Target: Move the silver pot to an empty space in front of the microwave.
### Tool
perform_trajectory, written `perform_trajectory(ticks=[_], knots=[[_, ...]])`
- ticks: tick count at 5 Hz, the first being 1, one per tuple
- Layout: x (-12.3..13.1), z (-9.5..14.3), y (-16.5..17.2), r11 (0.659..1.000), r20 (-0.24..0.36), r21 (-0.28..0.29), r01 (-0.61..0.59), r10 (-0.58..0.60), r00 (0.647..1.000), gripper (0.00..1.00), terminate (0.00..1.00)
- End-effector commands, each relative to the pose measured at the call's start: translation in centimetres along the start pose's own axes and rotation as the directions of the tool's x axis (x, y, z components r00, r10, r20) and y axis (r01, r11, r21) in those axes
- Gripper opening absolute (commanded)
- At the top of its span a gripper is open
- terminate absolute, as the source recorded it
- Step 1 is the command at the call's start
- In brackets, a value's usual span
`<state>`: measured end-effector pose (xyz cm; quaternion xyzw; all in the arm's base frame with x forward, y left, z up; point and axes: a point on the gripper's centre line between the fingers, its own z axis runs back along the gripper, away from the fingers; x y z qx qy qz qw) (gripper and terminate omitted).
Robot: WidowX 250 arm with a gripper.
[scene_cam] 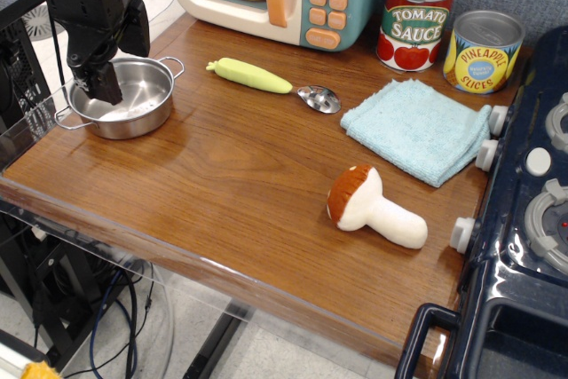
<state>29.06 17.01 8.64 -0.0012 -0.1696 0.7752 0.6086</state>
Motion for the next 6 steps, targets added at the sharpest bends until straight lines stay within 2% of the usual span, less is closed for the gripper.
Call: perform_trajectory(ticks=[1,5,6], knots=[[0.43,1.43,0.66,0.999,0.012,-0.037,-0.010,0.010,1.000,1.00,0.00],[0.43,1.43,0.66,0.999,0.012,-0.037,-0.010,0.010,1.000,1.00,0.00],[0.43,1.43,0.66,0.999,0.012,-0.037,-0.010,0.010,1.000,1.00,1.00]])
